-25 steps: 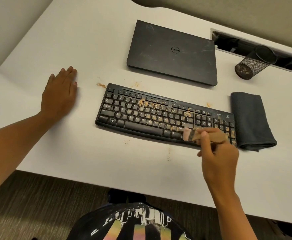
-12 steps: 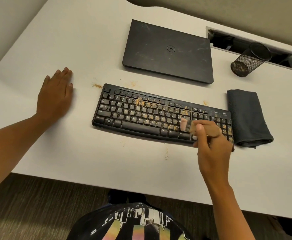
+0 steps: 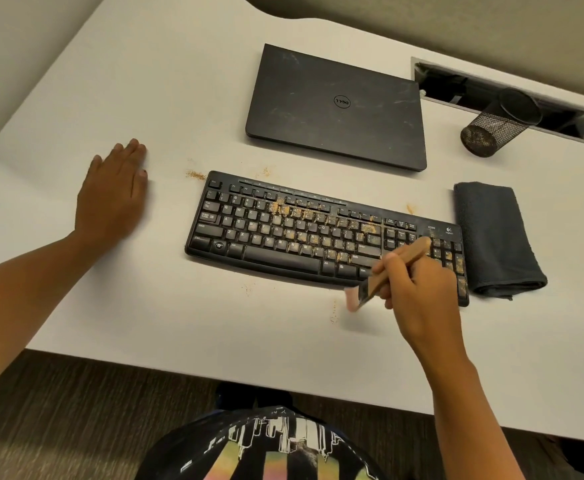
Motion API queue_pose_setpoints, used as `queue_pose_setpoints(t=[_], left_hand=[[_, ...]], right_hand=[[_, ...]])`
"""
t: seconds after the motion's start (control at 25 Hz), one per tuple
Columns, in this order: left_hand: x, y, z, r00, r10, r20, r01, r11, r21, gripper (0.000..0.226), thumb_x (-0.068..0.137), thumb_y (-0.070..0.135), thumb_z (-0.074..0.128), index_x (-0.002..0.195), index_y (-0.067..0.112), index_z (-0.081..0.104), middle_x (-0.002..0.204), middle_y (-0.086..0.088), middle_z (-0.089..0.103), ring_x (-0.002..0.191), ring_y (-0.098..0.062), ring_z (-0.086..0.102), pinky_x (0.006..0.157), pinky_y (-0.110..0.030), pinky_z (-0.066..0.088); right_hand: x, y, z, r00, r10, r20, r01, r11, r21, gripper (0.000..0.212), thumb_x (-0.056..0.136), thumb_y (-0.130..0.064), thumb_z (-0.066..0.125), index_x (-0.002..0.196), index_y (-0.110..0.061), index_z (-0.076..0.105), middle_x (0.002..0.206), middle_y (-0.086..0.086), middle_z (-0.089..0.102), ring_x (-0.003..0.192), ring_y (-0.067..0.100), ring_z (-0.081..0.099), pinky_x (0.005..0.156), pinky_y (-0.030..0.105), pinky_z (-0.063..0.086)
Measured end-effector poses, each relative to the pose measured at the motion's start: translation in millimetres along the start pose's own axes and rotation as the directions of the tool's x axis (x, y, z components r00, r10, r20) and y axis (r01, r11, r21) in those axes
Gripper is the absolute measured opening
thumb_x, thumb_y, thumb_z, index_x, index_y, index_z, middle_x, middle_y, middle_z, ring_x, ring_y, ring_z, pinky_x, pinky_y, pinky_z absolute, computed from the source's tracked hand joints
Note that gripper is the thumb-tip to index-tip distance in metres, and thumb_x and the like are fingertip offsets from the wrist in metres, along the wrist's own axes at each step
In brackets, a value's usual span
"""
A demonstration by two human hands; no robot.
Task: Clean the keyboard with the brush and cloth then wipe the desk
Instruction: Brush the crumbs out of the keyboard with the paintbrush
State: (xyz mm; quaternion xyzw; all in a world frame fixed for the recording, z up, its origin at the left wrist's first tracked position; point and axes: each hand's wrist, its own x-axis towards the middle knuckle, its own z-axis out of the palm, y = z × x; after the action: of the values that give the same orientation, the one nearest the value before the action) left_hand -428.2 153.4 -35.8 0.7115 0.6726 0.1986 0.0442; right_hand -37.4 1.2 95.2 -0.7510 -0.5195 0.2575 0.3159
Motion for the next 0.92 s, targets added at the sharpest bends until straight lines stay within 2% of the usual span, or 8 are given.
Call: queue_pose_setpoints(t=[0.12,0.2,0.32,0.4,0.52,0.68,0.76,0.92], left_hand=[[-1,0,1,1.0,-0.007,-0.002,0.007,1.0,-0.001,0.048,0.104,0.023,0.028,0.15,0.011,0.035,0.157,-0.007,0.032,0.146,-0.025,0.025,0.119,-0.038,0.009],[-1,0,1,1.0,-0.008,-0.003,0.008,1.0,-0.001,0.048,0.104,0.023,0.028,0.149,0.012,0.036,0.157,-0.007,0.033,0.146,-0.025,0.026,0.119,-0.037,0.009],[0,-1,1,1.0,-0.003,-0.012,0.003,1.0,0.007,0.051,0.102,0.027,0.025,0.149,0.011,0.036,0.157,-0.008,0.034,0.146,-0.026,0.027,0.119,-0.038,0.01],[0,-1,1,1.0,0.001,-0.01,0.0,1.0,0.012,0.053,0.1,0.029,0.023,0.149,0.011,0.036,0.156,-0.008,0.034,0.145,-0.026,0.027,0.119,-0.039,0.011],[0,-1,1,1.0,0.002,-0.017,-0.002,1.0,0.012,0.053,0.1,0.028,0.023,0.149,0.01,0.037,0.156,-0.009,0.035,0.145,-0.027,0.028,0.119,-0.039,0.011],[0,0,1,1.0,0.011,-0.02,-0.01,1.0,0.011,0.052,0.101,0.026,0.025,0.148,0.01,0.037,0.156,-0.009,0.035,0.145,-0.027,0.028,0.119,-0.039,0.011],[-1,1,1,1.0,0.007,-0.02,-0.007,1.0,0.01,0.052,0.1,0.027,0.025,0.148,0.01,0.037,0.155,-0.009,0.035,0.145,-0.027,0.028,0.119,-0.039,0.011],[0,-1,1,1.0,0.0,-0.019,0.0,1.0,0.009,0.047,0.103,0.021,0.03,0.149,0.011,0.037,0.156,-0.007,0.034,0.146,-0.025,0.027,0.118,-0.034,0.007]], right_hand=[[3,-7,6,0.995,-0.082,-0.051,0.082,0.997,-0.004,0.03,0.101,-0.025,0.043,0.082,-0.012,0.062,0.065,0.004,0.061,0.062,0.026,0.058,0.058,0.048,0.05],[6,-9,11,0.993,-0.115,-0.008,0.114,0.991,-0.073,0.031,0.102,-0.028,0.041,0.082,-0.015,0.061,0.066,-0.003,0.06,0.061,0.017,0.057,0.057,0.042,0.05],[11,-4,7,0.998,-0.047,0.048,0.055,0.981,-0.188,0.044,0.1,-0.028,0.039,0.068,-0.005,0.06,0.057,0.01,0.06,0.054,0.026,0.058,0.053,0.046,0.05],[8,-4,4,0.999,-0.047,0.001,0.047,0.989,-0.139,0.042,0.101,-0.027,0.039,0.073,-0.005,0.062,0.058,0.011,0.06,0.055,0.029,0.057,0.053,0.049,0.049],[1,-4,7,0.997,-0.06,-0.043,0.058,0.997,-0.056,0.033,0.101,-0.024,0.042,0.077,-0.011,0.06,0.06,0.002,0.059,0.056,0.027,0.057,0.054,0.051,0.049],[6,-6,9,0.998,-0.027,-0.051,0.028,0.999,0.019,0.037,0.1,-0.019,0.045,0.069,-0.006,0.062,0.058,0.013,0.059,0.056,0.036,0.057,0.054,0.056,0.048],[9,-21,14,0.997,-0.078,-0.025,0.079,0.996,0.042,0.036,0.101,-0.021,0.045,0.073,-0.01,0.064,0.061,0.01,0.062,0.056,0.031,0.058,0.055,0.053,0.049],[19,-63,49,0.988,-0.136,0.079,0.121,0.977,0.176,0.032,0.1,-0.017,0.047,0.073,-0.03,0.056,0.063,-0.005,0.061,0.052,0.031,0.053,0.044,0.039,0.044]])
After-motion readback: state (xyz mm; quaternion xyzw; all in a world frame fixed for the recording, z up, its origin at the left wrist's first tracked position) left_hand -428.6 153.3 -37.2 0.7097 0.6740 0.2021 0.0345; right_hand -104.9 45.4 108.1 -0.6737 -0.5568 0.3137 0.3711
